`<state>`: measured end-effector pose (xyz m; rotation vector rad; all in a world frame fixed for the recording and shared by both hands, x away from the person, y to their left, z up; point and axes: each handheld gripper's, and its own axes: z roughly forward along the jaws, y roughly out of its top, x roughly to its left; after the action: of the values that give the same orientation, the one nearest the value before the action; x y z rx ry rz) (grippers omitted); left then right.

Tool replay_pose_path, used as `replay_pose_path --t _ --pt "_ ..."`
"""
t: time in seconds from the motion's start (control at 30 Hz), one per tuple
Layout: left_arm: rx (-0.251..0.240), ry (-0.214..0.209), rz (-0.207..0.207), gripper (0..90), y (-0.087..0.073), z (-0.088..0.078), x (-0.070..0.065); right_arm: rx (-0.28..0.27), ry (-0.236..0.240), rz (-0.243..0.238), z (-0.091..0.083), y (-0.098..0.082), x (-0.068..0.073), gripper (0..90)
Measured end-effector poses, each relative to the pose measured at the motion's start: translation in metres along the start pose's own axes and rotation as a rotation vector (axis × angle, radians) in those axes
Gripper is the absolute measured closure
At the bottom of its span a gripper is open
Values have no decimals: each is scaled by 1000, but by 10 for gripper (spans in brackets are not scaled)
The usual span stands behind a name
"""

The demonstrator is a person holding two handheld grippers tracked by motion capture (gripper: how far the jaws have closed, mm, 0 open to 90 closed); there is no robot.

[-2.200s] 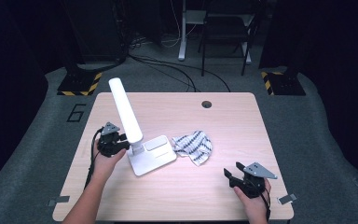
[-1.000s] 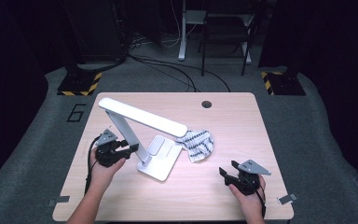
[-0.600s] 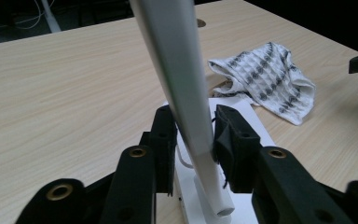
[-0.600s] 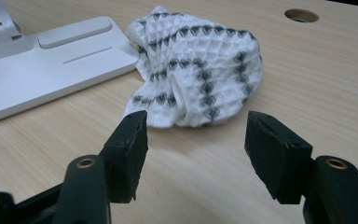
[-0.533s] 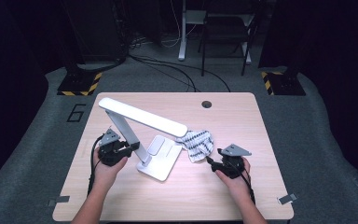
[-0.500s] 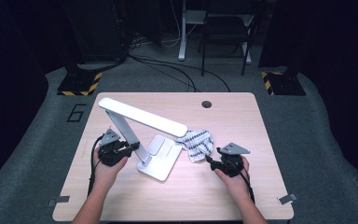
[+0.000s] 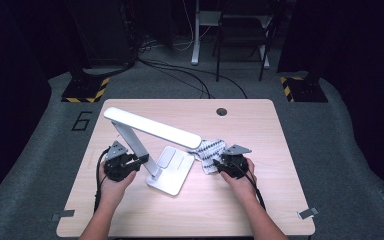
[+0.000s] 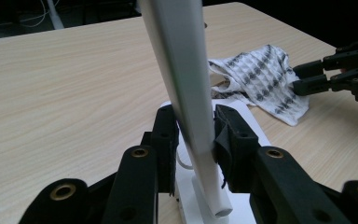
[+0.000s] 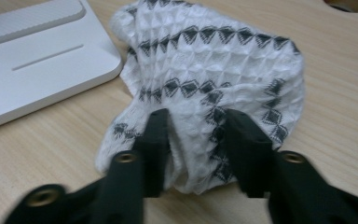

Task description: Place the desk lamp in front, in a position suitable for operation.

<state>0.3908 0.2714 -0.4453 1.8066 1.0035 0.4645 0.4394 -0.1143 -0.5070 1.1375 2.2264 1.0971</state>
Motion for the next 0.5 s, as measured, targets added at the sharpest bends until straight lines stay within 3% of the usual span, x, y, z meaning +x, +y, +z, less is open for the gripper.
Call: replay_pose_path --t 0.07,0.17,0.2,0.5 --pt "-2 1 -6 703 -1 -1 -1 16 6 -12 -1 0 1 795" --pt "0 -4 -7 703 -2 -3 -2 19 9 -20 -1 0 2 827" --pt "3 -5 -2 702 -2 -4 -2 24 11 -52 -6 -2 3 855" --pt "4 1 -17 703 -6 -9 -13 -20 28 -25 -42 -18 2 861"
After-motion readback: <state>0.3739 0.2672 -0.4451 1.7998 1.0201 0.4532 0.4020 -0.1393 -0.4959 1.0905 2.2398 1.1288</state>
